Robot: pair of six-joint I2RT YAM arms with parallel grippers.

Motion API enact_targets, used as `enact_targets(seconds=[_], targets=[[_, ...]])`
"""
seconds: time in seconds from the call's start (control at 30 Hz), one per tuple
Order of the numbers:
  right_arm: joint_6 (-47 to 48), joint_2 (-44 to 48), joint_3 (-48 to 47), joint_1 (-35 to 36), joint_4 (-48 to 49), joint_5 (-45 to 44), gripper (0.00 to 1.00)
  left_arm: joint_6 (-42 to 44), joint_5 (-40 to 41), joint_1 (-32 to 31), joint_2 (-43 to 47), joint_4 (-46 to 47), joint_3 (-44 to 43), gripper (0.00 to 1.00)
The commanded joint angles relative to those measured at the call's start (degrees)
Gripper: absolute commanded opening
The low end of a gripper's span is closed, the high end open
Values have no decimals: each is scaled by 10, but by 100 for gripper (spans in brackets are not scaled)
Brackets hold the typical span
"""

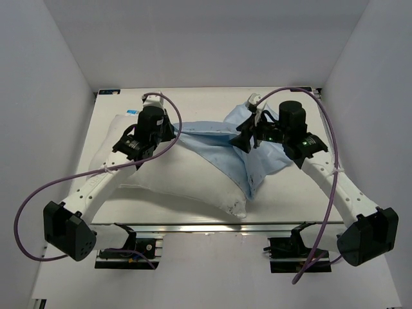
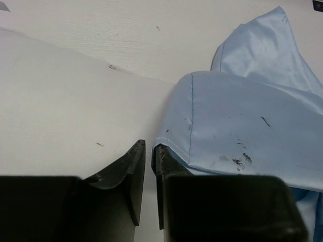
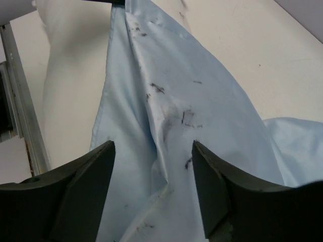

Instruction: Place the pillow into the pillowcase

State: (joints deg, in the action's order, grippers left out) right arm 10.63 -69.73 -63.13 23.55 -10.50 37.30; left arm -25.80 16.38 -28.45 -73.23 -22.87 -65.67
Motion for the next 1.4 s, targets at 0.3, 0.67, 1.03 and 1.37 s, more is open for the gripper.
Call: enact_targets(seconds=[0.3,0.67,1.03,1.37], targets=[[94,-94,-139,158,30,-169,78,-14,-41,3,77,-3,23,38],[256,-160,-183,196,-53,-242,81,-22,-27,3,115,-24,31,40],[326,-203,-187,199,-51,-296,67,-25,-18,3,179,-81,41,48],[340,-238,-221,202,-98,-268,67,-8,-57,3,215,-127,54,64]])
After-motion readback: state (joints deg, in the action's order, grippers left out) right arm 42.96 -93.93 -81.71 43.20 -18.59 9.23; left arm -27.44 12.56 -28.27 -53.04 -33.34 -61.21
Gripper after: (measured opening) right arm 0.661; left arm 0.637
